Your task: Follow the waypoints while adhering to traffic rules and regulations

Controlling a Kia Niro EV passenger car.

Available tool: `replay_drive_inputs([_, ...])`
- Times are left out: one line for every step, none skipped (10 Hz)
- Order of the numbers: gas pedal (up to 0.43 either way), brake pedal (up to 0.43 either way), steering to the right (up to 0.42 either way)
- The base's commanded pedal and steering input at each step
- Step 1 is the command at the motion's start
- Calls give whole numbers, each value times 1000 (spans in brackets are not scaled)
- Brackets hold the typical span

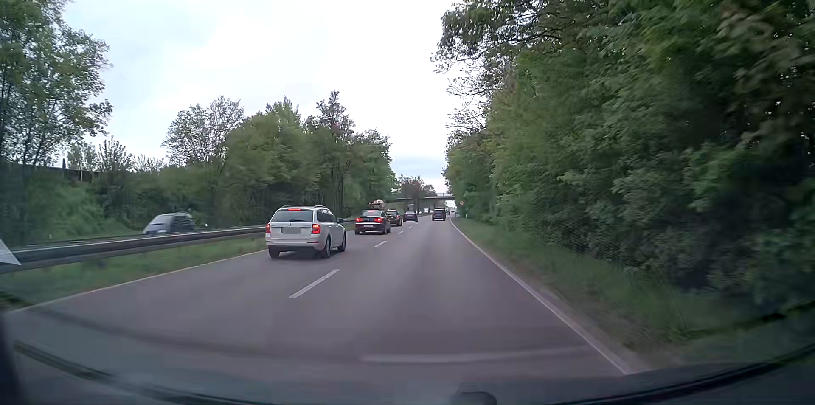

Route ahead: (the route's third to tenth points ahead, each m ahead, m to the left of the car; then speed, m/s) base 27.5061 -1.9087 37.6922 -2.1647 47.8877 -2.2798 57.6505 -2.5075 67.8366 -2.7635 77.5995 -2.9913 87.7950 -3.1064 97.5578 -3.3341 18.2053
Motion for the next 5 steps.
replay_drive_inputs([110,0,0])
replay_drive_inputs([110,0,0])
replay_drive_inputs([110,0,0])
replay_drive_inputs([110,0,0])
replay_drive_inputs([110,0,0])
